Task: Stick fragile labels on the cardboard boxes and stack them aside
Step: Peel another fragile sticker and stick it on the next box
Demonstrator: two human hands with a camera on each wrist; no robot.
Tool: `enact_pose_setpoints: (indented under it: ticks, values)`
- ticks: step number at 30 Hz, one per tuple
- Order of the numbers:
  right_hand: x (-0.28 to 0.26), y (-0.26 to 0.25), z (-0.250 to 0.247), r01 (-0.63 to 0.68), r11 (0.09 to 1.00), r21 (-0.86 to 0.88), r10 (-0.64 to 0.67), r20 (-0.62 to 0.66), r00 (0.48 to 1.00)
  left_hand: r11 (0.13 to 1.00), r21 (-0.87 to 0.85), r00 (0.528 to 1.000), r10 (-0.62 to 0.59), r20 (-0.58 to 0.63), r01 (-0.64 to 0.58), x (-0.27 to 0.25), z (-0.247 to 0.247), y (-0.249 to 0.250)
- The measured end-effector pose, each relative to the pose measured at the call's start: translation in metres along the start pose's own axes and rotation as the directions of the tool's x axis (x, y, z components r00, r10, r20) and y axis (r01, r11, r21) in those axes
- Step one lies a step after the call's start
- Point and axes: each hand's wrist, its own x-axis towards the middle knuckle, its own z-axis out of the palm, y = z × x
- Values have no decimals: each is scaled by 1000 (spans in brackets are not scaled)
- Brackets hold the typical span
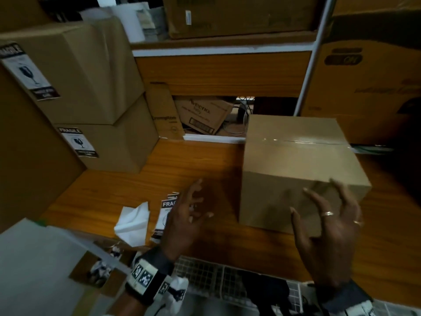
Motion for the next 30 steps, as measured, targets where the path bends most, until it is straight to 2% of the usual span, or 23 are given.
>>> enact_pose_setpoints:
  ticks: [5, 9, 11, 13, 15, 17, 21, 24, 27, 30]
  values:
    - [-24, -63, 60, -18, 944, 330, -55, 210, 976, 993, 84, 996, -86, -28, 88, -15, -69, -51]
    - [-28, -105, 126, -237, 827, 510, -20, 448, 894, 976, 124, 983, -171, -71, 179, -8, -104, -87]
    - [-30, -120, 162, -330, 775, 539, 27, 493, 870, 971, 123, 978, -200, -51, 205, -1, -112, -104]
    - [-30, -133, 196, -436, 749, 500, 119, 545, 830, 966, 148, 977, -214, -14, 213, 7, -114, -121]
    - [-30, -137, 225, -538, 730, 422, 213, 607, 765, 963, 159, 974, -226, 37, 217, 12, -112, -133]
    - [-28, -137, 250, -584, 729, 357, 272, 632, 726, 964, 155, 968, -232, 94, 216, 14, -108, -143]
    - [-17, -140, 279, -555, 807, 202, 318, 643, 697, 959, 183, 956, -245, 163, 215, 10, -103, -158]
    - [-10, -147, 292, -476, 875, 85, 314, 650, 692, 956, 165, 931, -276, 238, 242, 4, -98, -163]
    - [-9, -153, 303, -468, 884, -15, 363, 652, 666, 965, 157, 925, -250, 286, 212, -3, -94, -169]
    - [-12, -156, 309, -420, 905, -72, 368, 630, 684, 971, 145, 930, -224, 291, 188, -8, -93, -175]
